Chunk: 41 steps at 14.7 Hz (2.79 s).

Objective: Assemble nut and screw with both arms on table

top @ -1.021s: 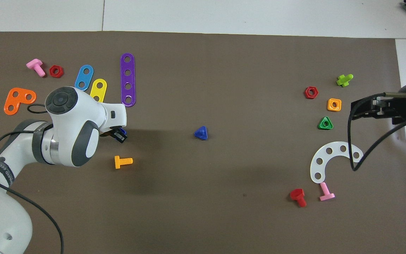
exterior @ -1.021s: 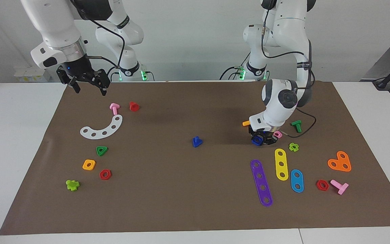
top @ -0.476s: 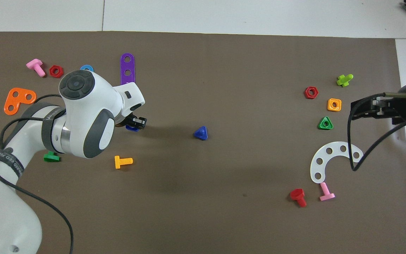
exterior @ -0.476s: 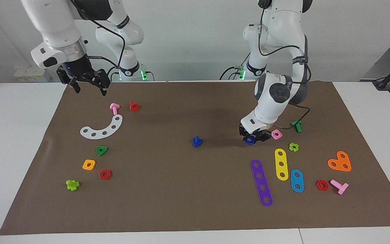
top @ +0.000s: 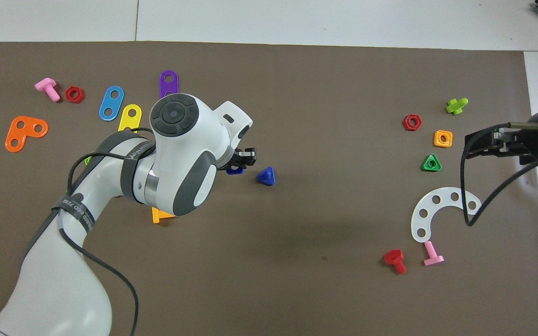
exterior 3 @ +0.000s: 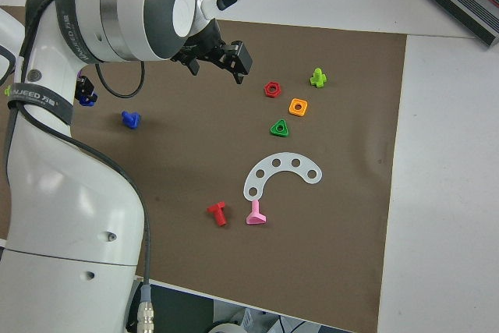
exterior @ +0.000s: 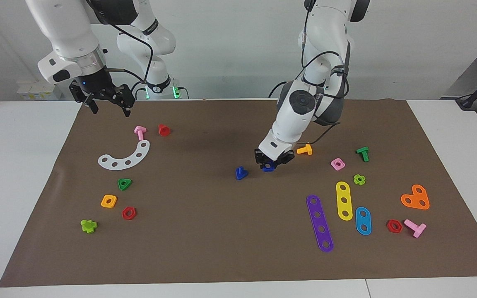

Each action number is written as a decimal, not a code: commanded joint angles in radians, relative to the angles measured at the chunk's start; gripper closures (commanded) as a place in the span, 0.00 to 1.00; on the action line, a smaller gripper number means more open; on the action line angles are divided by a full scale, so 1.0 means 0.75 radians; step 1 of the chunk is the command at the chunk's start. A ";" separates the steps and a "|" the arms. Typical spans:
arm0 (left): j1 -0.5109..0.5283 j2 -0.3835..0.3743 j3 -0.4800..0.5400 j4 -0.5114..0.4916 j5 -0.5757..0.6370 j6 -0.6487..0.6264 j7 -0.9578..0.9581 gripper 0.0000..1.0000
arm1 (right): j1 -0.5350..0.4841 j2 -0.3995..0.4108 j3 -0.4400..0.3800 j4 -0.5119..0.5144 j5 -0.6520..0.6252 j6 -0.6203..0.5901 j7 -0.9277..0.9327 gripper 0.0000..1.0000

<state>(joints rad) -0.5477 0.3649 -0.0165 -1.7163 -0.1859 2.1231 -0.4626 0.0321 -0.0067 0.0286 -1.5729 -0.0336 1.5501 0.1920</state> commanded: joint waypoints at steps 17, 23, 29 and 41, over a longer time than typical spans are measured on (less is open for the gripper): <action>-0.172 0.127 0.032 -0.010 -0.030 0.176 -0.228 1.00 | -0.016 -0.022 0.005 -0.022 0.026 -0.005 -0.037 0.00; -0.184 0.125 0.032 -0.049 0.006 0.247 -0.224 0.04 | -0.016 -0.022 0.005 -0.022 0.026 -0.007 -0.037 0.00; -0.094 0.160 0.034 0.134 0.019 0.111 -0.199 0.00 | -0.010 -0.030 0.005 -0.024 0.026 -0.073 -0.037 0.00; 0.570 -0.216 0.055 0.105 0.090 -0.528 0.649 0.00 | -0.020 -0.028 0.005 -0.022 0.026 -0.069 -0.037 0.00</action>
<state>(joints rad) -0.1783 0.2993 0.0362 -1.5228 -0.1646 1.7361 -0.0608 0.0325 -0.0082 0.0291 -1.5730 -0.0336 1.5002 0.1918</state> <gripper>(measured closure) 0.000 0.000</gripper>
